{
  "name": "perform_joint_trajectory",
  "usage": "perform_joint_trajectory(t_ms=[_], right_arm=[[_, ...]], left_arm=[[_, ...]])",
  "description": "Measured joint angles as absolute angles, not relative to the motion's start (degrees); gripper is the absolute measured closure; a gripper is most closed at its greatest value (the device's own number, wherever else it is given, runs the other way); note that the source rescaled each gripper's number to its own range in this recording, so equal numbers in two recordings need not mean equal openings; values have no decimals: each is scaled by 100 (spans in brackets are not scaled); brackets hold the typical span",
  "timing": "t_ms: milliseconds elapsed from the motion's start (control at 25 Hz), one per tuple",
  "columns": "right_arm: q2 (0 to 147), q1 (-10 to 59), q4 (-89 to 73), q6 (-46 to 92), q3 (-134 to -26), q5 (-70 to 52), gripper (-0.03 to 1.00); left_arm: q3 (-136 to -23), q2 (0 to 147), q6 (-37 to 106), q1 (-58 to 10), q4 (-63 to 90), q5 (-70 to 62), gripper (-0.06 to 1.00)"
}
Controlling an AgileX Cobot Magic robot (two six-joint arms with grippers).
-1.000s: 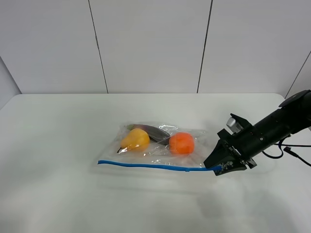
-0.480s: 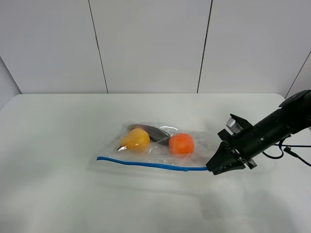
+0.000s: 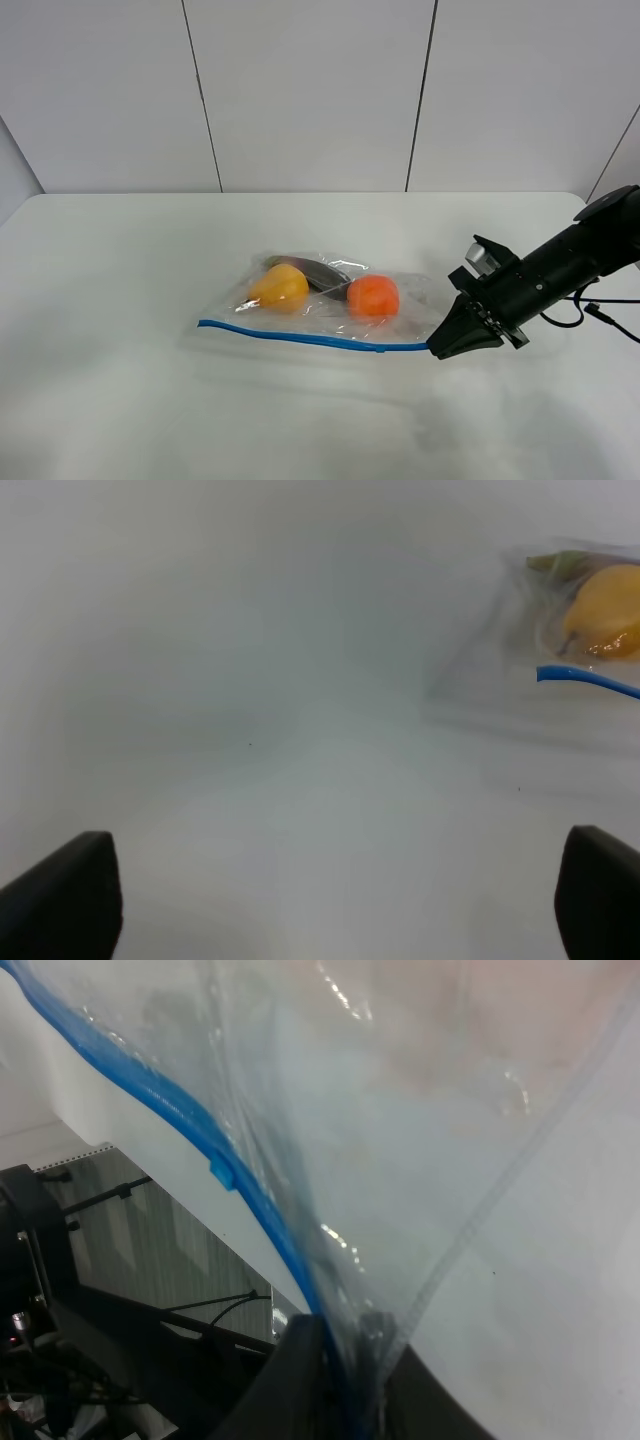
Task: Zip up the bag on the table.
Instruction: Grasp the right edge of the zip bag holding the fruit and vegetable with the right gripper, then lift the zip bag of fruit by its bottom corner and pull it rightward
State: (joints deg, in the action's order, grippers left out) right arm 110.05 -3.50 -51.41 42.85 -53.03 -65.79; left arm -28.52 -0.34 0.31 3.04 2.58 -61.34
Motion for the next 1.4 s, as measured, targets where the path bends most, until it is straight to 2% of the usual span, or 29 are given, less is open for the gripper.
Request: perform_joint_trajectory(t_ms=[200,320,400,920,1400], right_arm=[[11005,-350,-5141,4285,-5303,-6569,84],[11005,-350,-5147,4285,-5303,-6557,94],[11005,-350,-5177,4285,-5303,-6557,96],[10975,-350,-6663,4716,-5309,-6908,96],[10221,-350,-6945,4716,-5309,-6915,97]], left_arm=[[-2852,-34,31,304,258,-6134,-6],[-2852,-34,31,304,258,-6134,-6],[-2852,-34,31,304,258,-6134,-6],[-2852,-34,37,304,258,-6134,-6],[-2852,-34,37,304,258,-6134,-6]])
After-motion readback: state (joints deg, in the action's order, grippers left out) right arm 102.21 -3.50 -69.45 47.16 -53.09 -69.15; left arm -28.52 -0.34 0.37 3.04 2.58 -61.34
